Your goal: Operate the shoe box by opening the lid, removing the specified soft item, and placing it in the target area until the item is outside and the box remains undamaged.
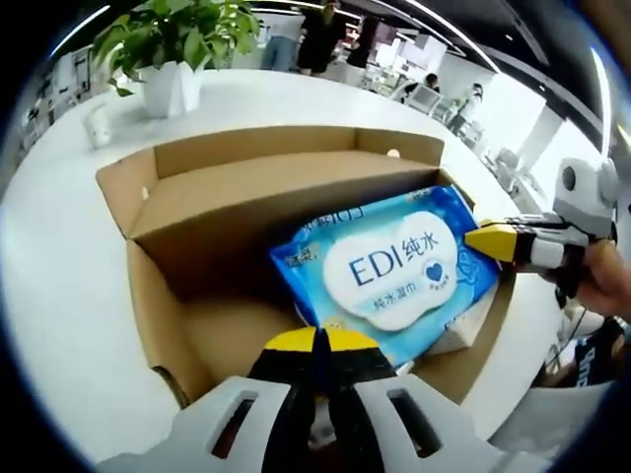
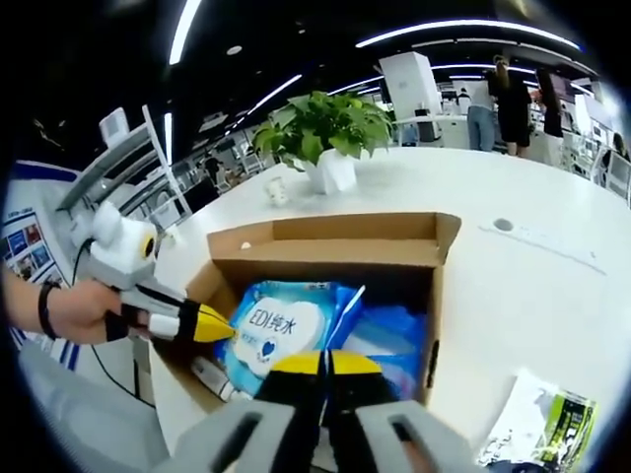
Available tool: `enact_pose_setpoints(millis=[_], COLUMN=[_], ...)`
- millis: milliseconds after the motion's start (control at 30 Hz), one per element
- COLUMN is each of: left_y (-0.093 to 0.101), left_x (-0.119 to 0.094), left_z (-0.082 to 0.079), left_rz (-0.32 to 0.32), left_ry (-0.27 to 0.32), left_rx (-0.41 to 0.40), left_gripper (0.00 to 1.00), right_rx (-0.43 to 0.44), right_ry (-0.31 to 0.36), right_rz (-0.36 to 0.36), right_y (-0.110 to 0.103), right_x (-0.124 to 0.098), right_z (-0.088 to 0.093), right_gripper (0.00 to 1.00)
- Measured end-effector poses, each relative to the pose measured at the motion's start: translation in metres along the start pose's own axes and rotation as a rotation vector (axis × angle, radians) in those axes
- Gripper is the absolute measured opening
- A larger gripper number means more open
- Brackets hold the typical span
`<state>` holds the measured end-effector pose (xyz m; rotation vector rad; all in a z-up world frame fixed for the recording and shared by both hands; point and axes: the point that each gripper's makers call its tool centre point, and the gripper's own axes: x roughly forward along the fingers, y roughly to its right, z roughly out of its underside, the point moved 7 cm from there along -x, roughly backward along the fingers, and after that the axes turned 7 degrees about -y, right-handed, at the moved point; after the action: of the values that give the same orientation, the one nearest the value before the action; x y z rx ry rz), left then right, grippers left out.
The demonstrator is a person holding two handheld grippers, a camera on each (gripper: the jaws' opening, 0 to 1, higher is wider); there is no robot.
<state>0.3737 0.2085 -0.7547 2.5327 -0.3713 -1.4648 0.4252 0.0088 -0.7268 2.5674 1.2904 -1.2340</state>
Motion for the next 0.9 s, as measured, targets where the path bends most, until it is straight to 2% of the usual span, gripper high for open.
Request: enact_pose_setpoints(millis=[900], left_y=[0.005], left_x=[-0.022], left_z=[-0.005], left_rz=[0.001], left_ry=[0.055], left_rx=[-0.005], left_gripper=[0.0], right_rx=[0.007], right_ry=[0.027], right_rz=[-0.007], right_y=[-0.007], right_x=[-0.01], right_z=[-0.002], right_gripper=[0.0])
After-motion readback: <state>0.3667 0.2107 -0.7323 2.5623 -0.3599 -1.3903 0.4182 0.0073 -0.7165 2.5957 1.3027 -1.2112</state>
